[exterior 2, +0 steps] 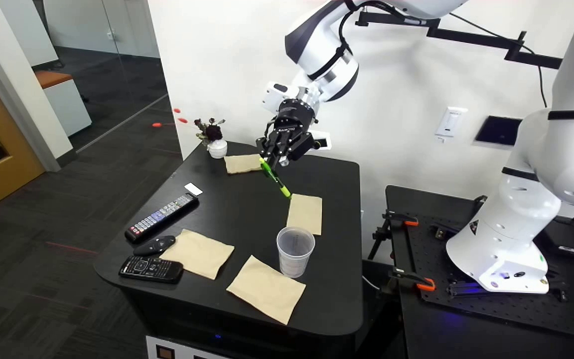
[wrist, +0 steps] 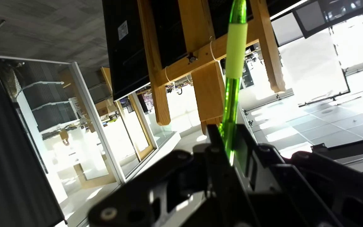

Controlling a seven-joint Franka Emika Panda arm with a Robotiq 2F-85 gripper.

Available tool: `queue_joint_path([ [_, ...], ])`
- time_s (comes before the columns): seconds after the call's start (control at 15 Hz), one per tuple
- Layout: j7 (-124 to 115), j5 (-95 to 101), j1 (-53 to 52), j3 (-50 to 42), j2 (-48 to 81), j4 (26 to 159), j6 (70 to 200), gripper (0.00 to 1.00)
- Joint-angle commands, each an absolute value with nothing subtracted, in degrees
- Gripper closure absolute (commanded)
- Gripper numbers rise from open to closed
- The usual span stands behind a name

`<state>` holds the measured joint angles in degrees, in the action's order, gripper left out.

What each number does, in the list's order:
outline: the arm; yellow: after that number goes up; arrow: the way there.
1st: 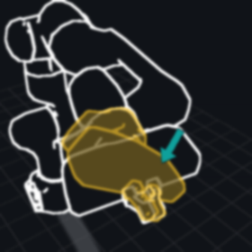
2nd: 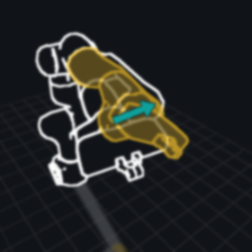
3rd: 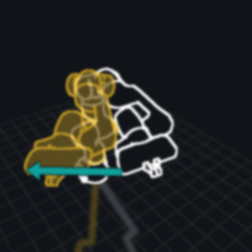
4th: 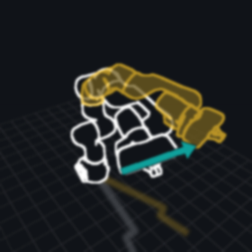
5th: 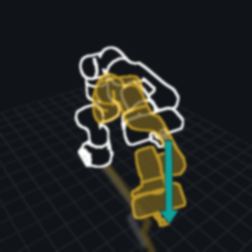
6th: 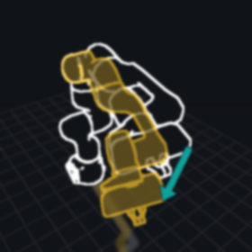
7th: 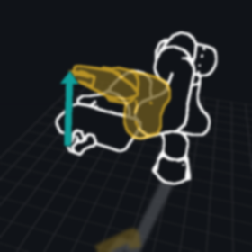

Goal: Put the pen in the cup

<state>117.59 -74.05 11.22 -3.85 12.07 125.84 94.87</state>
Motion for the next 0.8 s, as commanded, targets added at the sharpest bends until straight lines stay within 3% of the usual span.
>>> queue_joint_path([
  [0.0, 126.6, -75.9, 10.3, -5.2, 11.2, 127.0, 94.7, 0.96],
  [0.73, 141.8, -76.3, 10.2, -5.8, 10.1, 132.8, 91.9, 0.96],
])
